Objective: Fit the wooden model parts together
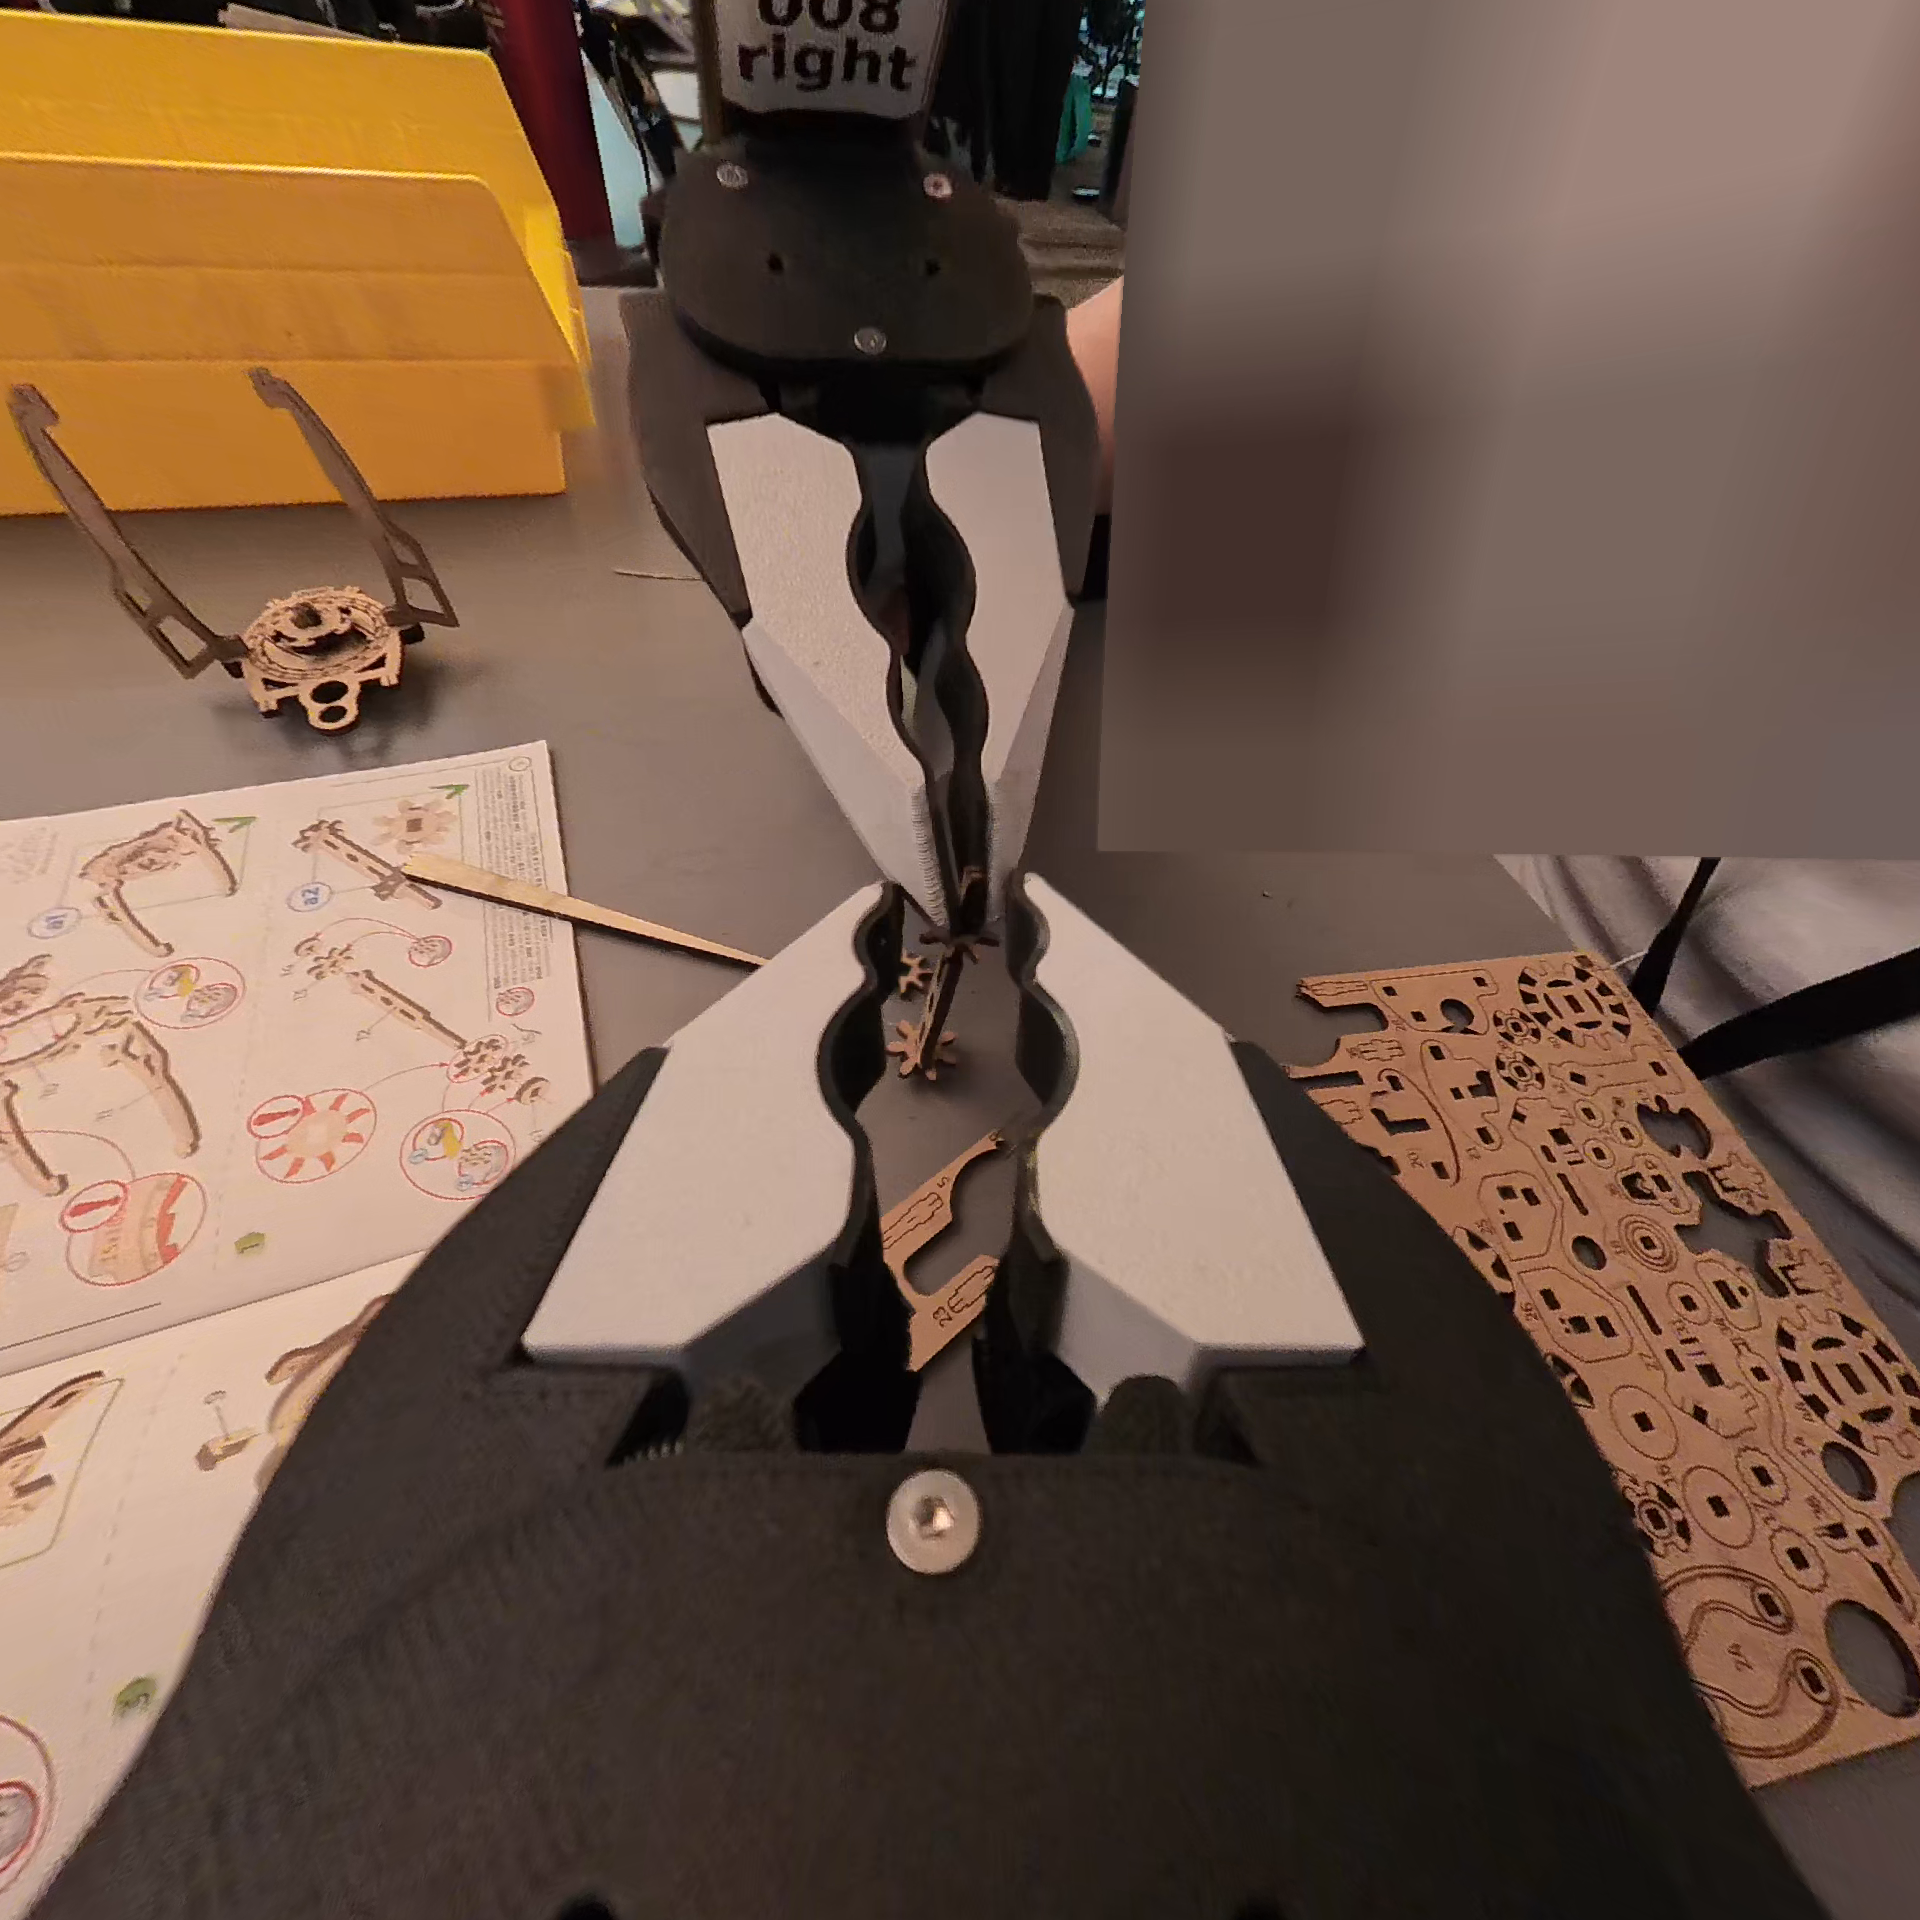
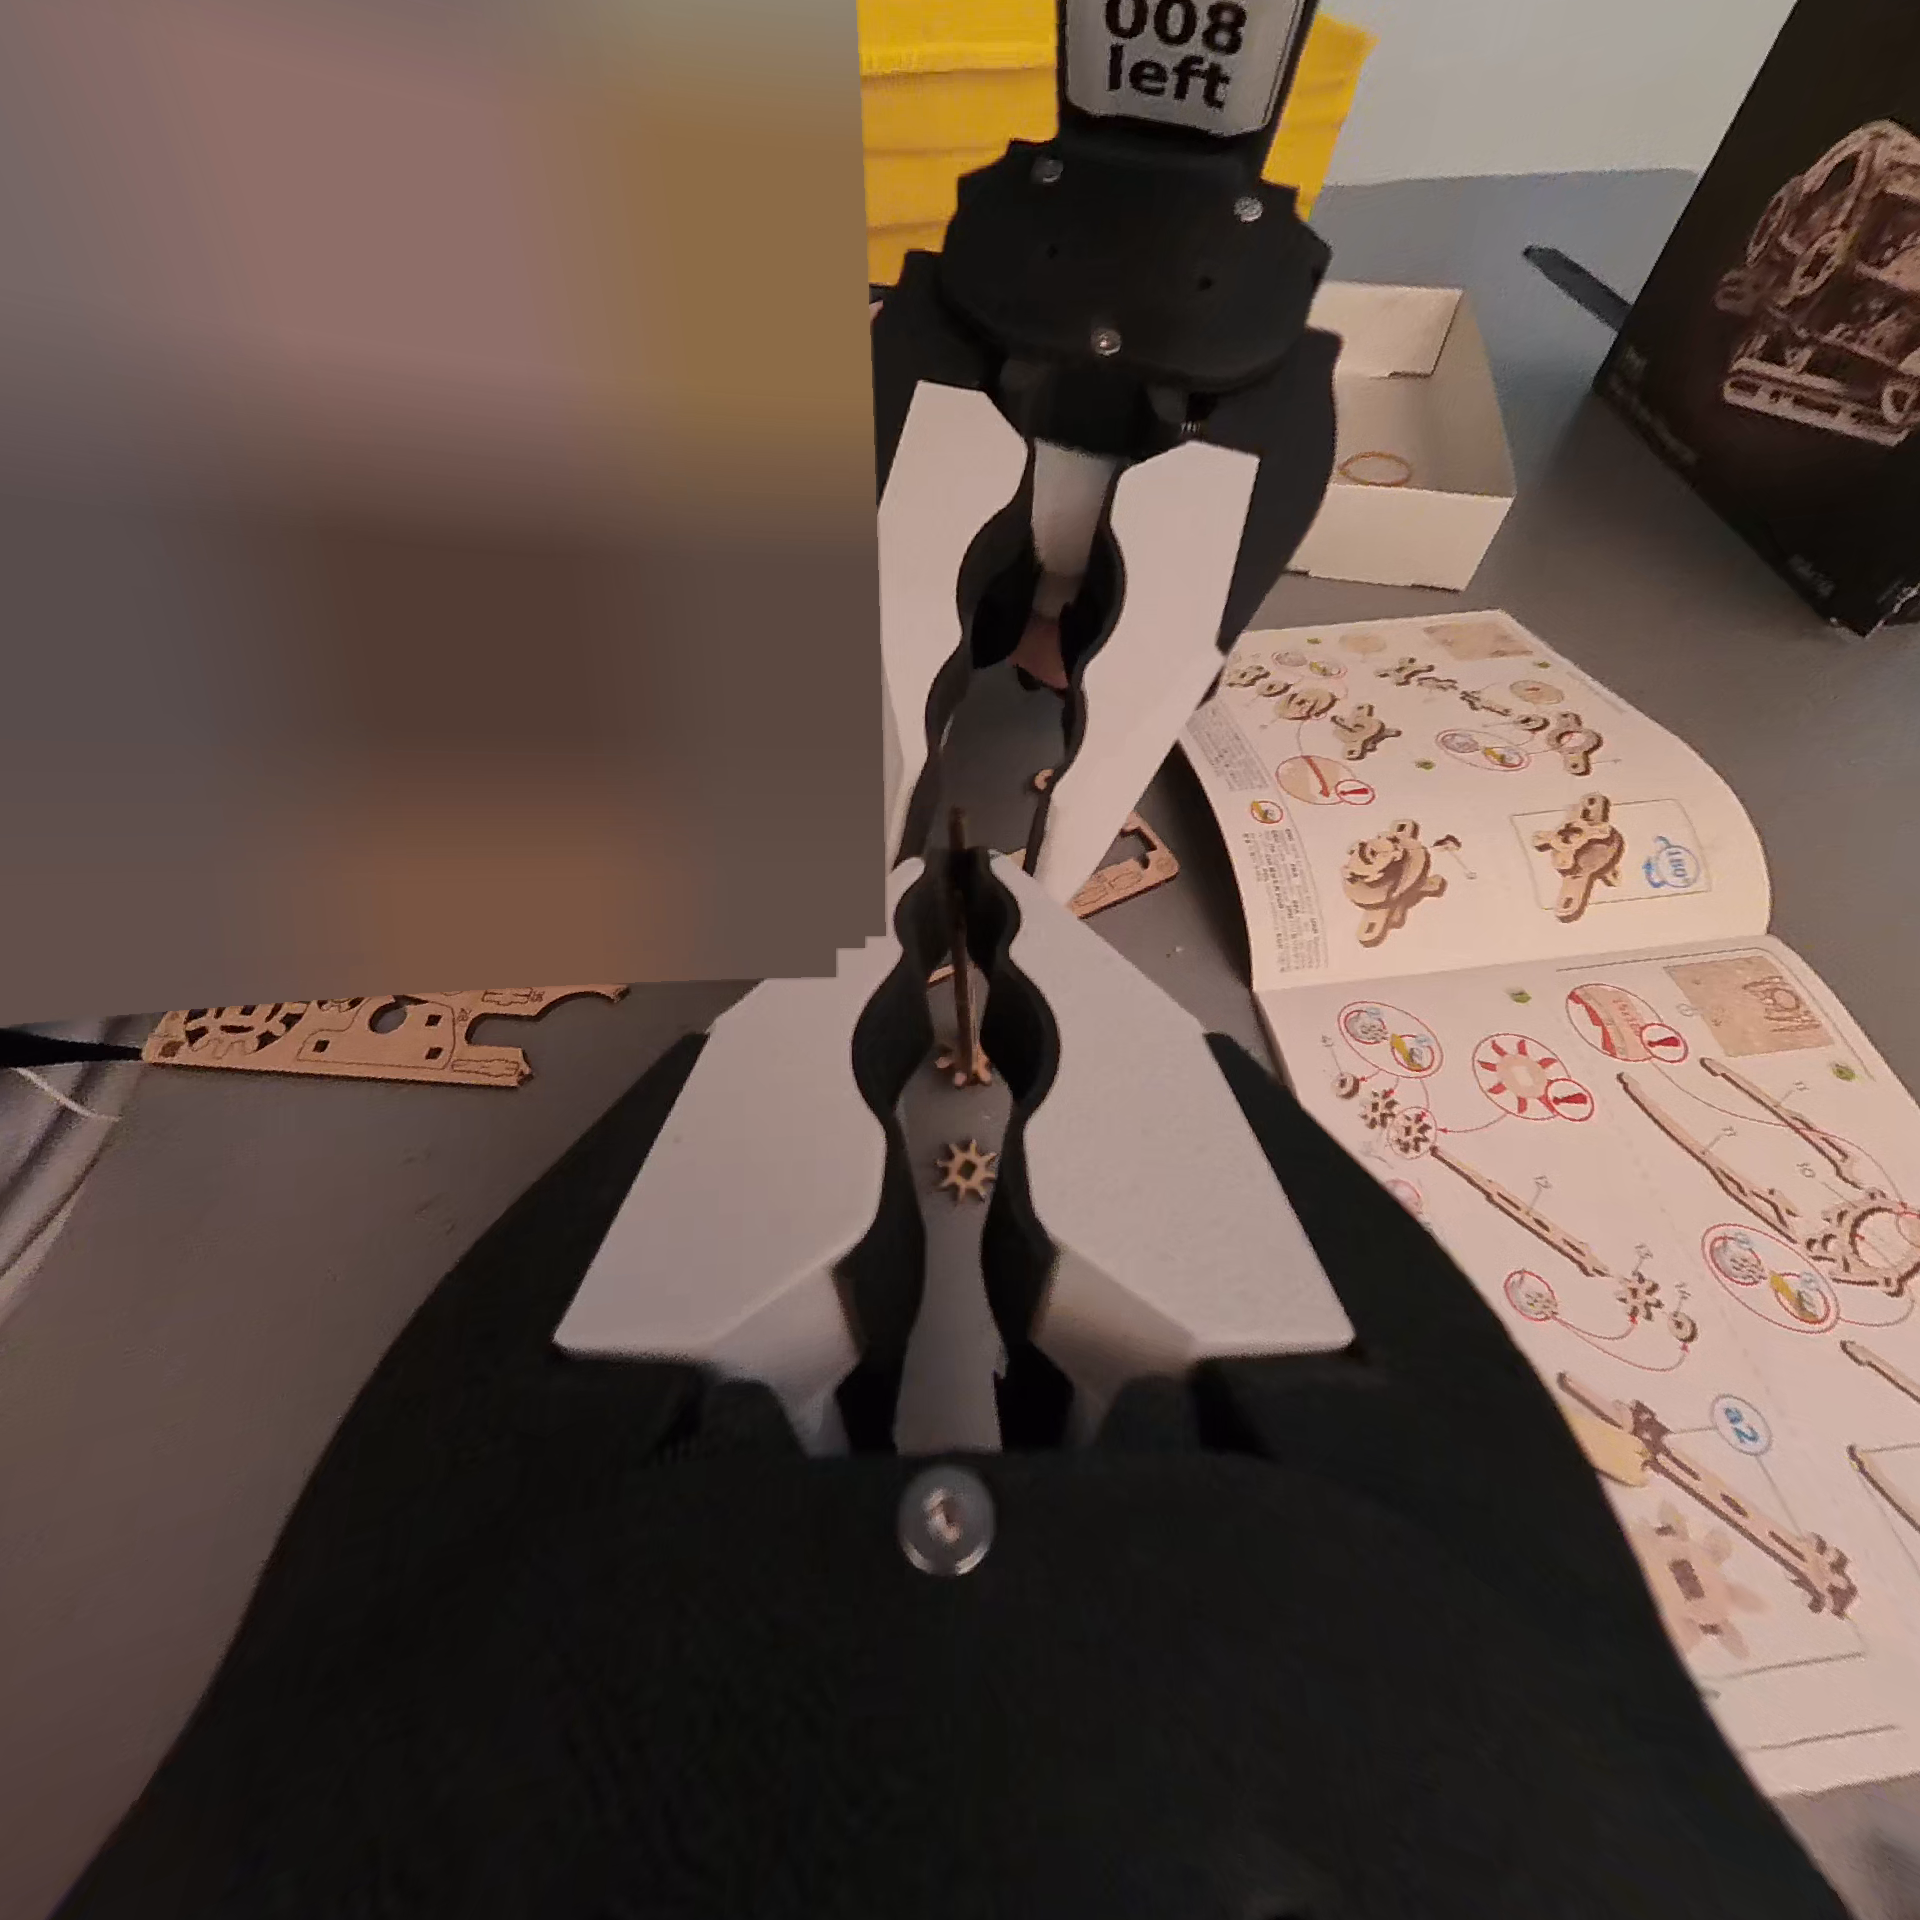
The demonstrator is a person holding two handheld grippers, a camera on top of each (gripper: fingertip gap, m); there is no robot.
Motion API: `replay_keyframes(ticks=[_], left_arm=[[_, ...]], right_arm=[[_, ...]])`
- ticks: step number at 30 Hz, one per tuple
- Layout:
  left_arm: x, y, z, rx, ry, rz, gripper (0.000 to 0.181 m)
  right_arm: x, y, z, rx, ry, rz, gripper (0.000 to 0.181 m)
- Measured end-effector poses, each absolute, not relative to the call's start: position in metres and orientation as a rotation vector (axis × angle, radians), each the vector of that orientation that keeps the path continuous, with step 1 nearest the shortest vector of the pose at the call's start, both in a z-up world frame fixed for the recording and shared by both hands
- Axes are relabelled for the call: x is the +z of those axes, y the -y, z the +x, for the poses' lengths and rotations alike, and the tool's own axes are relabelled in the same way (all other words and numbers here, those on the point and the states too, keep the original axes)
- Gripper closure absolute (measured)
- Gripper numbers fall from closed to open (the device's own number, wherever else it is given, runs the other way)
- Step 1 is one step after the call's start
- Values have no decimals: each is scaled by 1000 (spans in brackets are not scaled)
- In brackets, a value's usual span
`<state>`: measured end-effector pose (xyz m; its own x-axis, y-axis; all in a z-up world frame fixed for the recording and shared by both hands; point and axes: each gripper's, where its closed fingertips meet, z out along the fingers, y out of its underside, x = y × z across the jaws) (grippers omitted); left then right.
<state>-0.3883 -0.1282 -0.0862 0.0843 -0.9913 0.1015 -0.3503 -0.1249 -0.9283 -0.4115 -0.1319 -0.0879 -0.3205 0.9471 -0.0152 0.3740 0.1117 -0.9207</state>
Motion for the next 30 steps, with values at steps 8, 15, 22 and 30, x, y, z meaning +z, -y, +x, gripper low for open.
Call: replay_keyframes(ticks=[8,15,22,30], left_arm=[[-87,124,-383,-1026,-1359,-1618,164],[-87,125,-386,-1026,-1364,-1607,164],[-88,121,-386,-969,-1375,-1621,165],[-90,123,-387,-946,-1389,-1619,165]], right_arm=[[-88,129,-407,1254,1717,-1264,175],[-88,129,-408,1155,1809,-1311,175],[-88,125,-410,1202,1778,-1309,176],[-88,127,-411,1312,1675,-1247,174]])
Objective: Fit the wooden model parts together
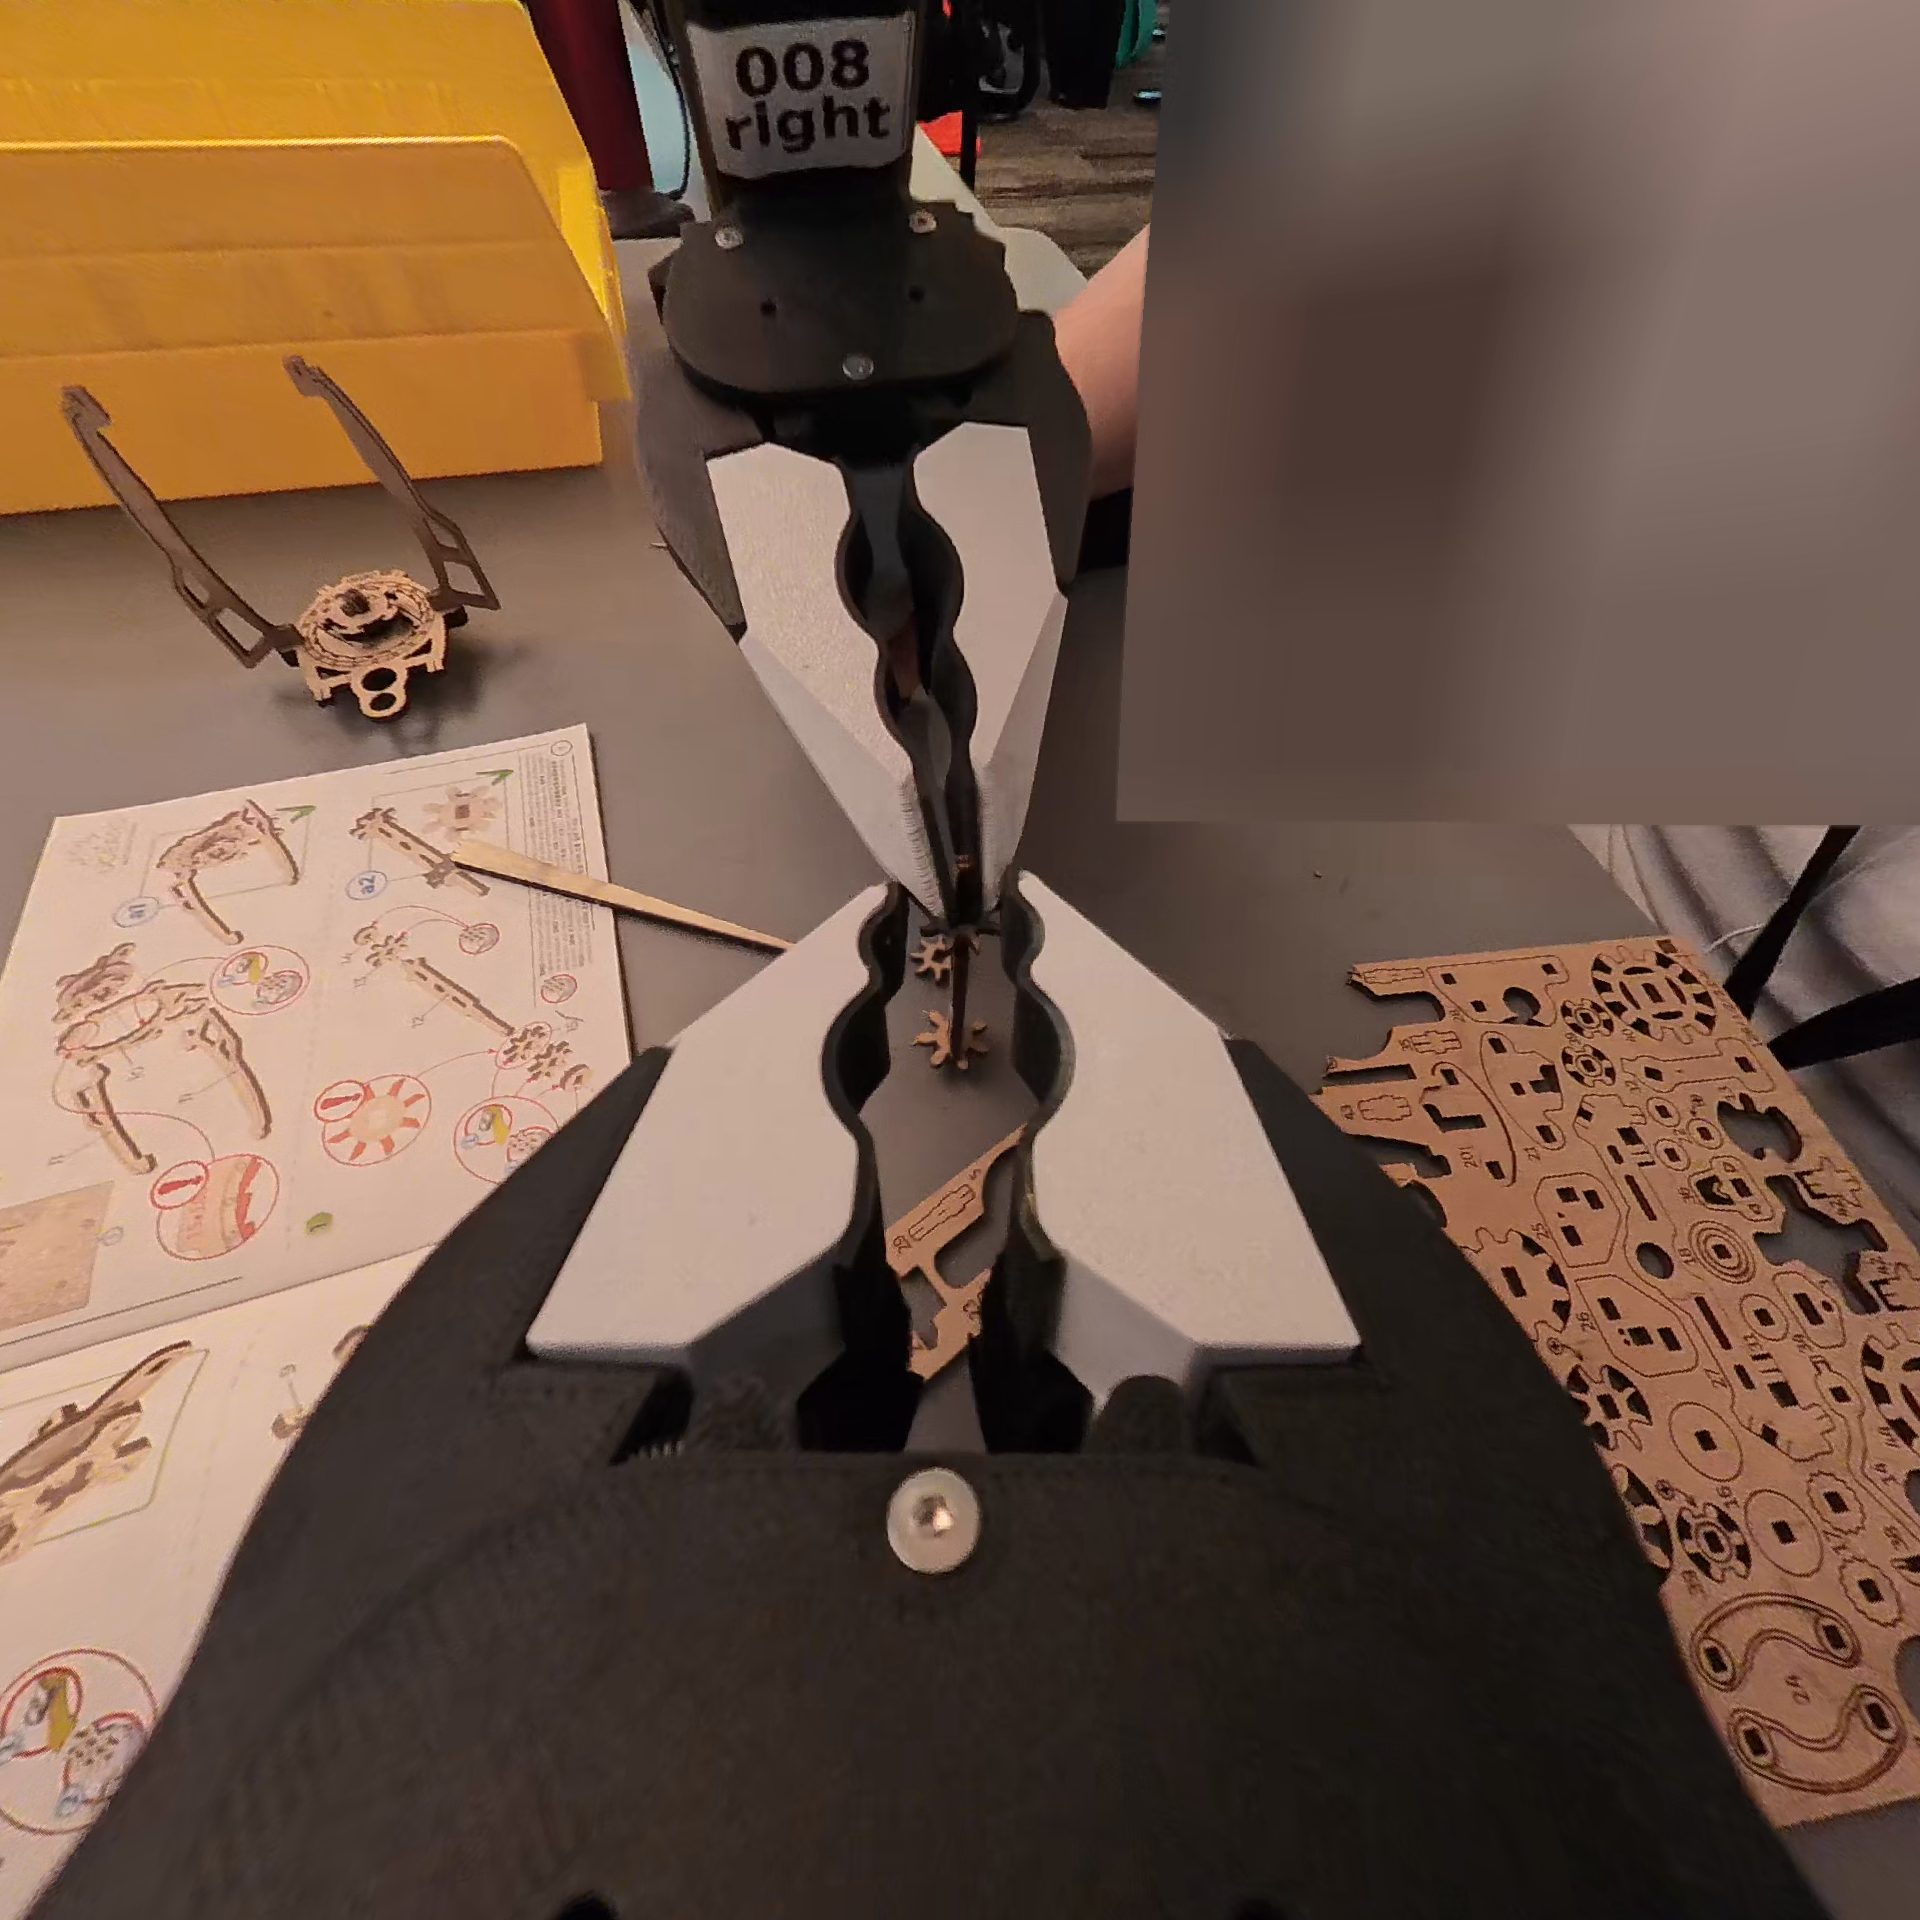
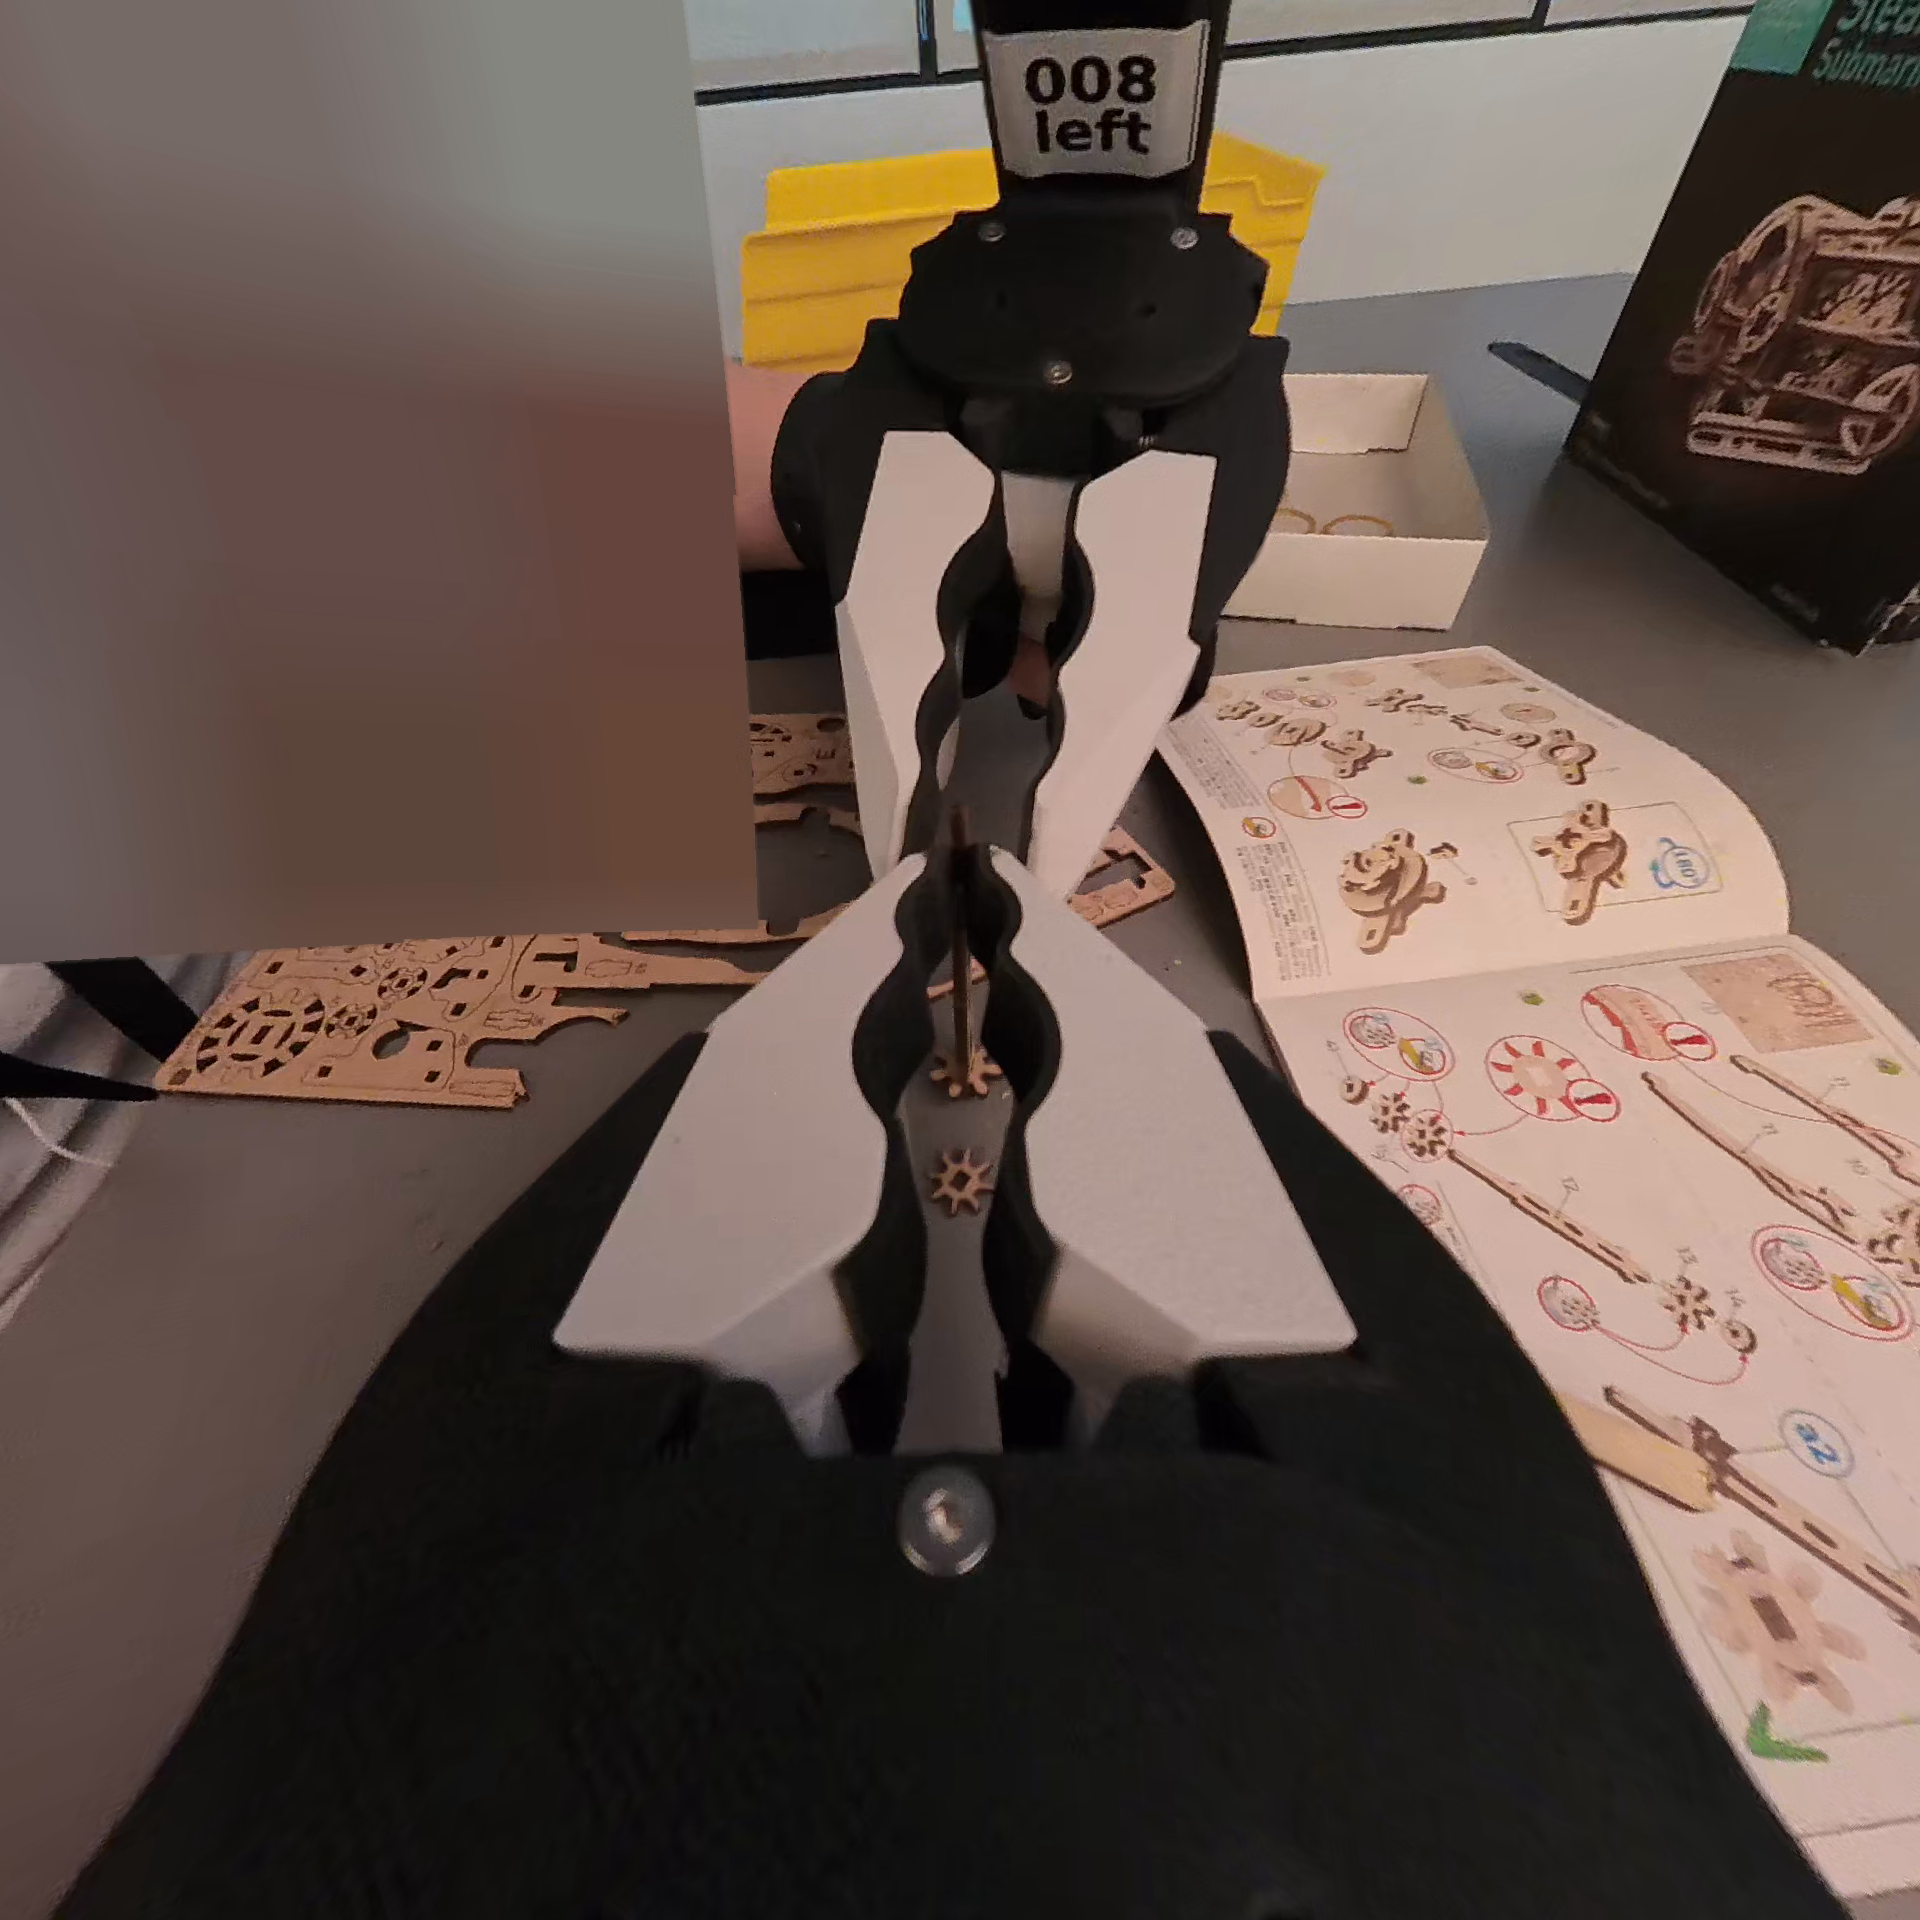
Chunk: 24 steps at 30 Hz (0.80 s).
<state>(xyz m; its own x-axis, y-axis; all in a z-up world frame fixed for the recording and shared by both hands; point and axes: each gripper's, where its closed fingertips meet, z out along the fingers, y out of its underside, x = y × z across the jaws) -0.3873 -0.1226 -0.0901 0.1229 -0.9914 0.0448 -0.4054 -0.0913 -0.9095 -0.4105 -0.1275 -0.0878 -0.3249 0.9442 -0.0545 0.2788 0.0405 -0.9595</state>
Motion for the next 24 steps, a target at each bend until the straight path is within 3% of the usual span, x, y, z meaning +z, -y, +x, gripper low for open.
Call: replay_keyframes(ticks=[19,24], left_arm=[[-83,126,-394,-1113,-1306,-1693,166],[-51,122,-395,-954,-1272,-1492,181]], right_arm=[[-82,126,-408,1317,1649,-1171,178],[-82,123,-409,1314,1636,-1182,178]])
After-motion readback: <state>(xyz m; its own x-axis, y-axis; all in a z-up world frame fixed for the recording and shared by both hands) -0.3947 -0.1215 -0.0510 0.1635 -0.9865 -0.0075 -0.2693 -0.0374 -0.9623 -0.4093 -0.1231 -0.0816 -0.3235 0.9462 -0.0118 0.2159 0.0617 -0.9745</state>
